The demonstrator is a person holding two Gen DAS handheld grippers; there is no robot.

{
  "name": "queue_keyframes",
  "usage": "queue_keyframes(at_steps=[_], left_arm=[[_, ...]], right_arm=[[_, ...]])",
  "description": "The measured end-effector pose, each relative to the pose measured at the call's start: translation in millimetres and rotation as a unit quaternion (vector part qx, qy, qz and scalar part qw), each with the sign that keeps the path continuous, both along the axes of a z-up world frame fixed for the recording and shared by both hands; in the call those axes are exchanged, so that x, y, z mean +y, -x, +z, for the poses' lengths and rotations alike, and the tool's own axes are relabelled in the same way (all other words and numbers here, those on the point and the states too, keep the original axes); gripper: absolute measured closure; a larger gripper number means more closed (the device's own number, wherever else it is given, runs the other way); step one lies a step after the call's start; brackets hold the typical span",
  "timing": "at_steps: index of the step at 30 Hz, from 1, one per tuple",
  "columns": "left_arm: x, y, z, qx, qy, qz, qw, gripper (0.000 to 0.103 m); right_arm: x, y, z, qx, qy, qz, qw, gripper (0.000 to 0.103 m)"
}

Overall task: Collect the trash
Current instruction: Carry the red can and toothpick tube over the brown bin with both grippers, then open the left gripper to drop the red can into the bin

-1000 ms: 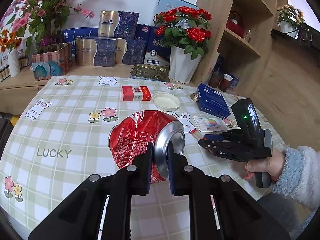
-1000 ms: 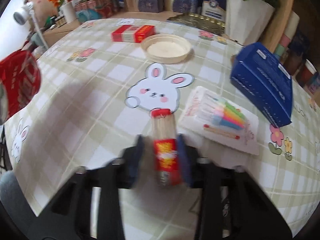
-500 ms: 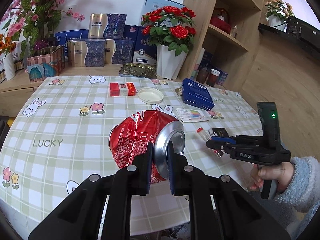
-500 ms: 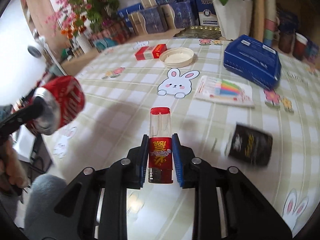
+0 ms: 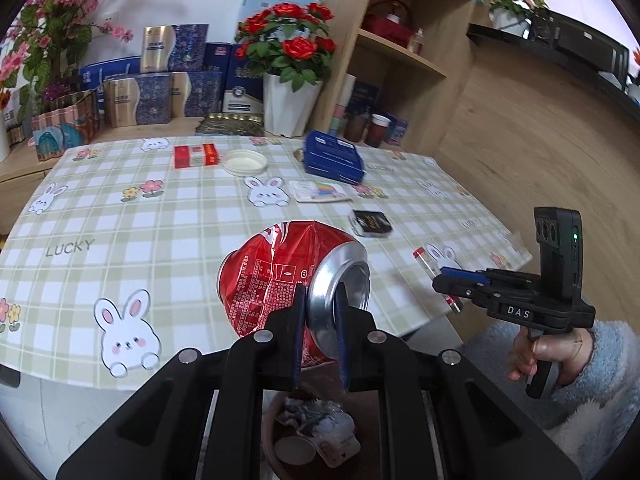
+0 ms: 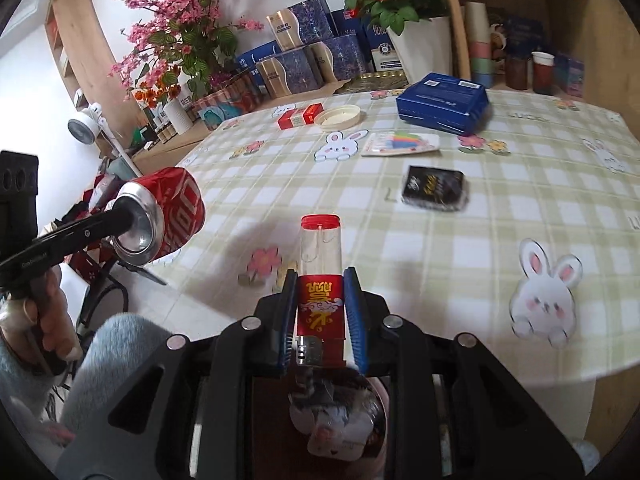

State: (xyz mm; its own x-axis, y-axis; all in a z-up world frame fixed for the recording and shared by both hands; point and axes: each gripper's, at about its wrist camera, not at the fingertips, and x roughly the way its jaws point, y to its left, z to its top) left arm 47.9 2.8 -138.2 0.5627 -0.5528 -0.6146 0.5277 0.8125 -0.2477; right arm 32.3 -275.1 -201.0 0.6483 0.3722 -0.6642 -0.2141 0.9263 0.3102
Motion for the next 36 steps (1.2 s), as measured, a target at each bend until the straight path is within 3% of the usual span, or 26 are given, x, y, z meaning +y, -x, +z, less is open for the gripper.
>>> queue_keyframes(at_steps=[5, 14, 27, 31, 32, 33, 34, 36], left_arm=[[-13.7, 36.4, -6.9, 0.009, -0.002, -0.033, 0.9994, 0.089], [-46.3, 77.2, -56.1, 0.049, -0.048, -0.078, 0.9946, 0.089], [-73.0, 58.5, -120.3, 0.148, -0.092, -0.107, 0.9789, 0.089], [-87.6, 51.6, -127.6, 0.151, -0.113, -0.116, 0.9752, 0.089], [-90.2, 51.5, -129.2, 0.154, -0.114, -0.118, 0.9743, 0.080], [-93.5, 51.9, -130.0, 0.152, -0.121, -0.121, 0.9735, 0.049], [-95.8, 54.5, -126.8, 0.141, -0.118, -0.124, 0.9750, 0.036], [-93.0, 59.7, -118.1, 0.116, -0.094, -0.131, 0.9801, 0.028]], right_arm=[[-7.3, 34.2, 3.9, -0.016, 0.005, -0.013, 1.000, 0.077], [-25.0, 62.5, -2.8, -0.016, -0.012, -0.038, 0.999, 0.077], [-23.8, 65.4, -18.3, 0.000, -0.019, -0.035, 0.999, 0.077], [-25.5, 63.3, -23.5, 0.010, -0.022, -0.040, 0.999, 0.077], [-26.4, 62.6, -24.0, 0.010, -0.023, -0.042, 0.999, 0.077], [-27.3, 62.3, -24.2, 0.011, -0.023, -0.044, 0.999, 0.077], [-27.2, 62.1, -24.8, 0.012, -0.023, -0.045, 0.999, 0.077], [-27.2, 61.8, -26.5, 0.014, -0.023, -0.045, 0.999, 0.077]])
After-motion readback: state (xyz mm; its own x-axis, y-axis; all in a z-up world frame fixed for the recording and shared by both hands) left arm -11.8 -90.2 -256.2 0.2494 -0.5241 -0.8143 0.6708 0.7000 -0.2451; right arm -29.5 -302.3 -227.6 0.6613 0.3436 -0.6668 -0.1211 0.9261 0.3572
